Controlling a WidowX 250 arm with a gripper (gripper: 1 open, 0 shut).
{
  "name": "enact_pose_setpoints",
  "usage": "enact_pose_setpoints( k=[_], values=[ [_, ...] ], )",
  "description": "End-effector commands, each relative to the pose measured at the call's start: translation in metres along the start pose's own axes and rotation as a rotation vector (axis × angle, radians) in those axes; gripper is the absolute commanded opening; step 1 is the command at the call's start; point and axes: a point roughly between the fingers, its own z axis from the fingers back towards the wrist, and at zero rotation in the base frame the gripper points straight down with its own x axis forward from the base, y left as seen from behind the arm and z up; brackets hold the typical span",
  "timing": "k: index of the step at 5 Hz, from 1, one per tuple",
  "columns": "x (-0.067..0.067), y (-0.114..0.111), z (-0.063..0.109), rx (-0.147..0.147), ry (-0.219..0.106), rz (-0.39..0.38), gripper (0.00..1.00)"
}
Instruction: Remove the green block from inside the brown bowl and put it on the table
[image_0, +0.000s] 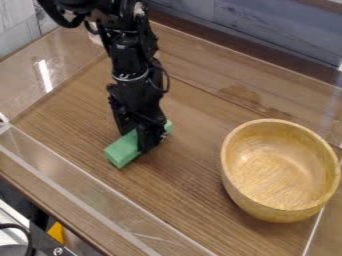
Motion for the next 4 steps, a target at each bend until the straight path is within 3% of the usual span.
enact_pose_setpoints(
  k=[1,4],
  values=[
    [0.0044,-0.0003,0.0122,0.03,-0.046,-0.017,0.0],
    [0.0038,-0.0024,0.0141,0.044,-0.055,-0.027,0.0]
  ],
)
